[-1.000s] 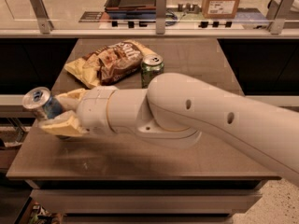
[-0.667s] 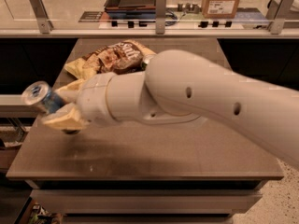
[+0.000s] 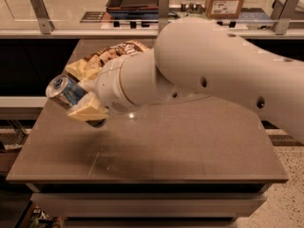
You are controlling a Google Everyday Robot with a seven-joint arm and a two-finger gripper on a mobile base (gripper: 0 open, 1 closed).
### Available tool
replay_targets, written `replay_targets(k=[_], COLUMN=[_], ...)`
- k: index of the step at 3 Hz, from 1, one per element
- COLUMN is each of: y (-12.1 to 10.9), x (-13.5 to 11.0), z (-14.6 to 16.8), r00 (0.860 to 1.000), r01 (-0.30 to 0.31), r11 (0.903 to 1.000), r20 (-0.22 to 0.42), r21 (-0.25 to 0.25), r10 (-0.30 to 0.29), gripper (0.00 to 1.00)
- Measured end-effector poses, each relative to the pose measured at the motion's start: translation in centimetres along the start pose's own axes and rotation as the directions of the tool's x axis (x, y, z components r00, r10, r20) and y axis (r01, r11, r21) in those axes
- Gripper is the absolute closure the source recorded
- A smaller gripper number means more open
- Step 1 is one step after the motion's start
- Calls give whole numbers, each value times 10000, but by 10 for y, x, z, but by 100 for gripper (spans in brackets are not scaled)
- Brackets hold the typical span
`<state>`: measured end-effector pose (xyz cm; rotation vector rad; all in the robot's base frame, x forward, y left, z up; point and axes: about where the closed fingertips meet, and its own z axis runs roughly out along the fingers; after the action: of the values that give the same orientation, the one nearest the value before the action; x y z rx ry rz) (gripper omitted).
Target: Knock redbull can over
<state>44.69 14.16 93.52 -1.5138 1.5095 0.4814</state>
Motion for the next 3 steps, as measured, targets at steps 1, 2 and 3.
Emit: replay_targets(k=[1, 2, 3], y=[-2, 7, 15], x=[7, 5, 7], z=[-4, 0, 7], r00=[9953, 9823, 9581], r01=[40, 199, 216], r11=[10000, 9998, 9996], r20=[-966, -1864, -2853], r21=[83, 19, -192], r10=[-32, -192, -262], gripper=[100, 100, 100])
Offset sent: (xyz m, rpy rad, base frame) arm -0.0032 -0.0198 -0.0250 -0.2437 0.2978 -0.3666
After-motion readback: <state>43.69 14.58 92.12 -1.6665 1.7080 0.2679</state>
